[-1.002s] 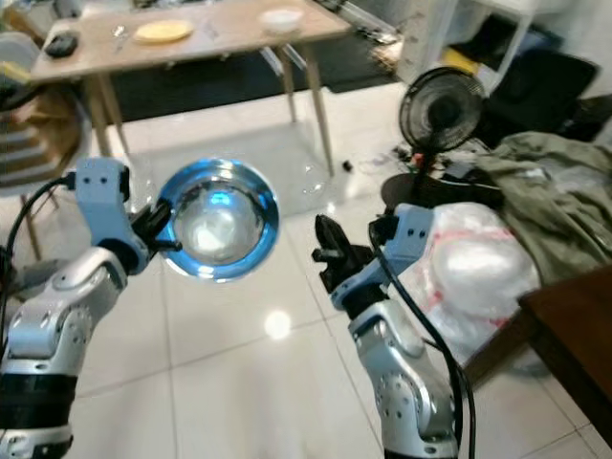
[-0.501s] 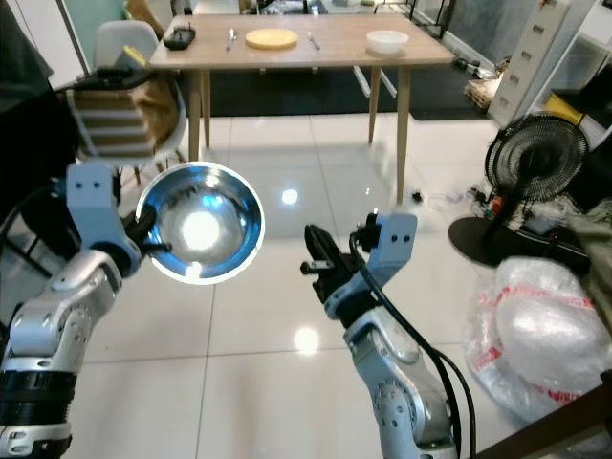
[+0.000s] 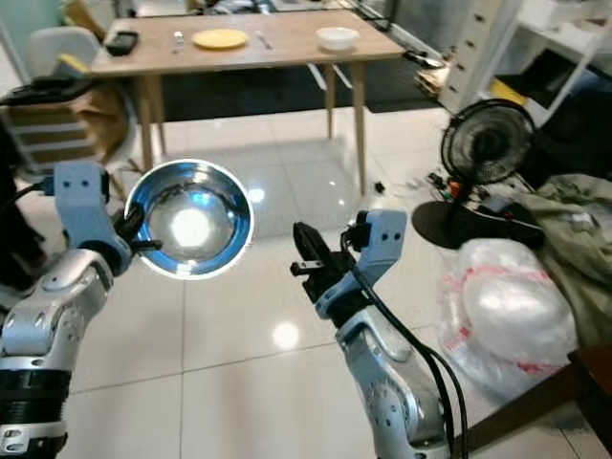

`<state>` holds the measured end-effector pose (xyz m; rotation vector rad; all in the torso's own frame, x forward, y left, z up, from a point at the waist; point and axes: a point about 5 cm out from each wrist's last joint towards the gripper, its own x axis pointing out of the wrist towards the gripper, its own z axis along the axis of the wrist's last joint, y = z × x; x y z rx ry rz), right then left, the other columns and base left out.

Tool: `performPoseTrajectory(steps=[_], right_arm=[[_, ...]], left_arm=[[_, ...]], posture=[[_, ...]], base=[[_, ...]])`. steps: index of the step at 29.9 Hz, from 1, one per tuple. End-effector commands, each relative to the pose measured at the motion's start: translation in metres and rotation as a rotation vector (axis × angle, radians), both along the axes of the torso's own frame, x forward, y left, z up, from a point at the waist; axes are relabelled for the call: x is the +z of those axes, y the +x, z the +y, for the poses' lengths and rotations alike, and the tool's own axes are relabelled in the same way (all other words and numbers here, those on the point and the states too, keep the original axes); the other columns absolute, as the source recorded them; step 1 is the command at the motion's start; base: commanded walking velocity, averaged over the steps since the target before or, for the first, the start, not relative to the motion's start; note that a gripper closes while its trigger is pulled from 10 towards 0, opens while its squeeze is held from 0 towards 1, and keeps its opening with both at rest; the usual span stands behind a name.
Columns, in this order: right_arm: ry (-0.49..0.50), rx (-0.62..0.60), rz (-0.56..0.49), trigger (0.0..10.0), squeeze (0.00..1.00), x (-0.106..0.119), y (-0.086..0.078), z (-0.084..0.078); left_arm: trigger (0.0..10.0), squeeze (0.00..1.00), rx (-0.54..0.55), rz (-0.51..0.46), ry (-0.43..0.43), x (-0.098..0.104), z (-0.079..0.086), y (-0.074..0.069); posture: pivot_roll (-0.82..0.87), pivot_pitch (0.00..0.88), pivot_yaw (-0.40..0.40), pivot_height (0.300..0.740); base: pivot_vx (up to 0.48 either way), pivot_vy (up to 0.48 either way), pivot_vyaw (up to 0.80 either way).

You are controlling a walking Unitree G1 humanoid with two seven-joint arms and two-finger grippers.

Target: Setting the table

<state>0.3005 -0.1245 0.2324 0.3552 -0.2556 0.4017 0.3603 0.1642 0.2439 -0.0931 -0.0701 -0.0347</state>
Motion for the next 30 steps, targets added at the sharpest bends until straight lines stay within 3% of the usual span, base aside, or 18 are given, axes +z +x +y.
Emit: performPoseTrajectory(steps=[1,6,13,18,24,28,30], right_arm=[[0.002,-0.038,0.009,10.0,0.00,-0.003,0.001,-0.004],[-0.027,-0.148,0.032,10.0,0.00,-0.008,0.005,-0.015],[-0.273,-0.442,0.134,10.0,0.00,-0.043,0.007,-0.058],[-0.316,-0.572,0.205,10.0,0.00,-0.059,0.001,-0.086],[-0.329,-0.619,0.210,10.0,0.00,-0.065,-0.008,-0.103],[-0.331,-0.609,0.200,10.0,0.00,-0.065,-0.009,-0.103],[-0.294,-0.547,0.189,10.0,0.00,-0.064,-0.010,-0.095]], left_arm=[[10.0,0.00,0.004,-0.020,0.004,0.002,0.002,0.000],[10.0,0.00,-0.050,-0.018,0.027,-0.003,-0.002,-0.003],[10.0,0.00,-0.272,0.008,0.047,-0.028,-0.024,-0.018],[10.0,0.00,-0.356,0.016,0.068,-0.039,-0.035,-0.025],[10.0,0.00,-0.456,0.011,0.087,-0.048,-0.051,-0.031],[10.0,0.00,-0.473,0.010,0.088,-0.050,-0.056,-0.032],[10.0,0.00,-0.485,0.006,0.089,-0.051,-0.059,-0.034]], posture=[[0.03,0.134,0.108,0.740],[0.04,0.131,0.104,0.740],[0.04,0.126,0.096,0.740],[0.03,0.120,0.097,0.740],[0.00,0.105,0.107,0.740],[0.00,0.101,0.108,0.740],[-0.01,0.099,0.107,0.740]], base=[[0.480,0.000,0.00],[0.480,0.000,0.00],[0.480,0.000,0.00],[0.480,0.000,0.00],[0.480,0.000,0.00],[0.480,0.000,0.00],[0.480,0.000,0.00]])
